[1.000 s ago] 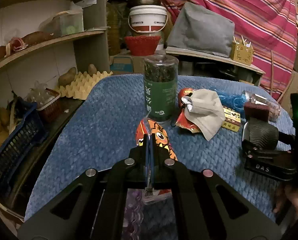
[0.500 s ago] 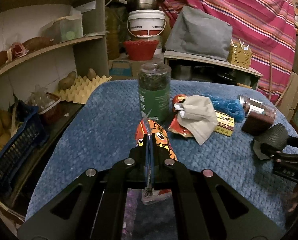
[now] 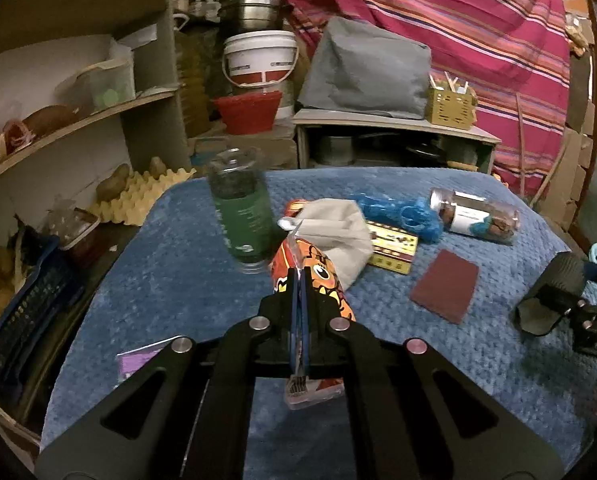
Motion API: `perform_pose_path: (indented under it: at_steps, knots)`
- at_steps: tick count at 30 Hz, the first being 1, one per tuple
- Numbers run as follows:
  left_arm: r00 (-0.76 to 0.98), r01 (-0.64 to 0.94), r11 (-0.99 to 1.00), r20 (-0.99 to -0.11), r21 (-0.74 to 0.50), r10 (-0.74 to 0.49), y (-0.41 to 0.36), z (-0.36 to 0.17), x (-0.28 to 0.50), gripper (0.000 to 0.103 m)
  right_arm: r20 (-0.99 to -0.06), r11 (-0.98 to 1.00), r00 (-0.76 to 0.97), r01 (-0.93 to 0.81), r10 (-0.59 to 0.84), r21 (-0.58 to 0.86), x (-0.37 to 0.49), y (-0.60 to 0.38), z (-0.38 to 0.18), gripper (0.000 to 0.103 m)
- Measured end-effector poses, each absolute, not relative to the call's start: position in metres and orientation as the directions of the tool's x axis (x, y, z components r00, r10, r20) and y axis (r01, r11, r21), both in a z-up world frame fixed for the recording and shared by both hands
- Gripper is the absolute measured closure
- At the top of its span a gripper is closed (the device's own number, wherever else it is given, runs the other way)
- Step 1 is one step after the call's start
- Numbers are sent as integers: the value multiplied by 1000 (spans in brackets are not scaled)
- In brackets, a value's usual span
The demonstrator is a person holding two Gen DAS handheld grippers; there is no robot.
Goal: Collect trash
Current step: 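Carry box and cylinder over the blue basket and open the left tool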
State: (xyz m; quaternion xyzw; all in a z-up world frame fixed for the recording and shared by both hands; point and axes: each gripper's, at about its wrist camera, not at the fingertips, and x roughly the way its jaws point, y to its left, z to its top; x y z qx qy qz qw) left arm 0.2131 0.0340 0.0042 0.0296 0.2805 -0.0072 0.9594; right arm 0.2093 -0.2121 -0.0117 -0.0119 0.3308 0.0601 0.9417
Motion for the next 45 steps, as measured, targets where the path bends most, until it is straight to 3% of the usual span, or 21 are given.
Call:
perform_pose_path:
  at_steps: [13, 24, 32, 45]
  knots:
    - [833, 120, 989, -550, 87, -52, -29, -1, 207, 103, -563, 994, 820, -84, 108, 68, 181, -287, 8, 27]
    - [829, 124, 991, -555, 59, -70, -43, 2, 204, 103, -512, 952, 827, -81, 230, 296, 187, -339, 17, 27]
    - [829, 175, 983, -547, 53, -118, -71, 16, 206, 103, -509, 966, 853, 19, 118, 256, 177, -372, 22, 27]
    - [784, 412, 911, -506, -12, -361, -217, 32, 195, 103, -510, 955, 844, 266, -167, 128, 129, -484, 32, 27]
